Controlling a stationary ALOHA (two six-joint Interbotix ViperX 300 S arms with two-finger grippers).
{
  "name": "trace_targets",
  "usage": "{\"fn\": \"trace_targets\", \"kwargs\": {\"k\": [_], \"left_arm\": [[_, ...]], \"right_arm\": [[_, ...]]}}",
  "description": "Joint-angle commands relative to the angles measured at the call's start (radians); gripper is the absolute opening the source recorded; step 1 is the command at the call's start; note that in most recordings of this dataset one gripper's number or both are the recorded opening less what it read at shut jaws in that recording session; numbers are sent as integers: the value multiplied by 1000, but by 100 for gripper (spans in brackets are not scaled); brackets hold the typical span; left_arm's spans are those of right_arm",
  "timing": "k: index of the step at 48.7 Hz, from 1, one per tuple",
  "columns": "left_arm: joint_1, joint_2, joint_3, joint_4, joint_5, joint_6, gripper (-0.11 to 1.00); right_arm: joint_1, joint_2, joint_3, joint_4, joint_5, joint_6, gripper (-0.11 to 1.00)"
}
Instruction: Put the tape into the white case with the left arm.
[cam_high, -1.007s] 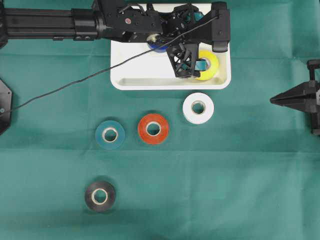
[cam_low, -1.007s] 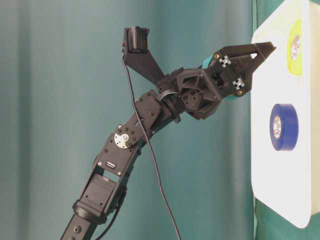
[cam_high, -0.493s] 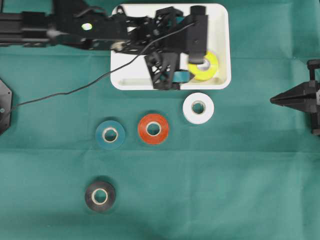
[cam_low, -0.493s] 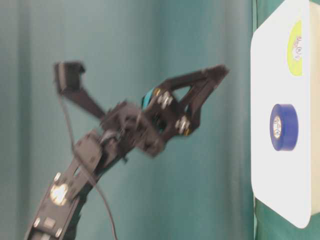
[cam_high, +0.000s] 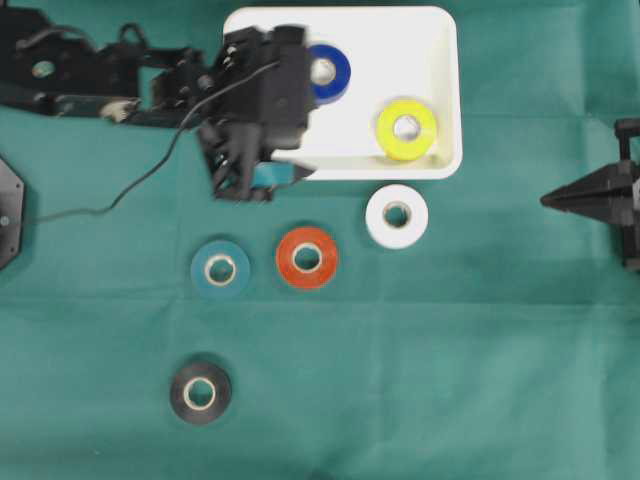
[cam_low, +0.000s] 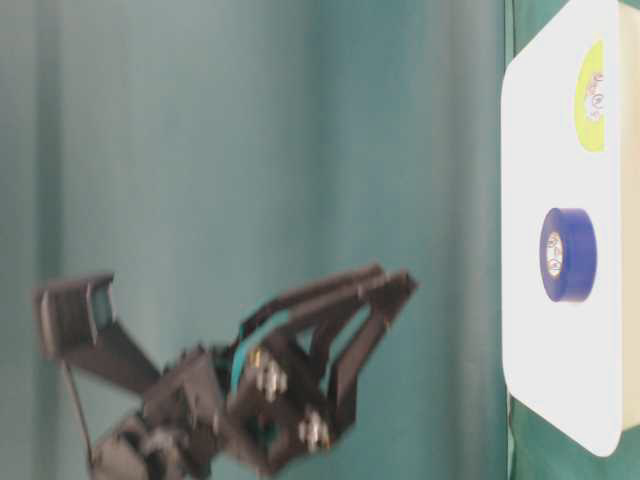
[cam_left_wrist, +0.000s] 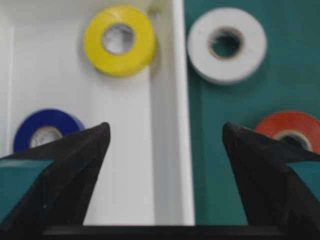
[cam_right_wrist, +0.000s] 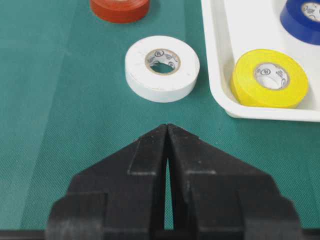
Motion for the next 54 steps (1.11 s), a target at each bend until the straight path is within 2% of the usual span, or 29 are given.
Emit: {"fn": "trace_targets", "kwargs": {"k": [1, 19, 29, 36, 48, 54], "left_arm": [[-17, -71, 44, -3, -35, -2, 92], [-52, -336, 360, -3, -196, -3, 92], [-55, -448, 488, -5, -218, -5, 92], [-66, -466, 523, -5, -219, -5, 92], [-69, -462, 528, -5, -219, -3, 92], [-98, -460, 528, -5, -219, -3, 92]], "right_arm": [[-2, 5, -9, -2, -9, 2, -9], [-2, 5, -11, -2, -9, 2, -9], [-2, 5, -11, -2, -9, 2, -9], [-2, 5, -11, -2, -9, 2, -9], [-2, 5, -11, -2, -9, 2, -9], [-2, 5, -11, -2, -9, 2, -9]]}}
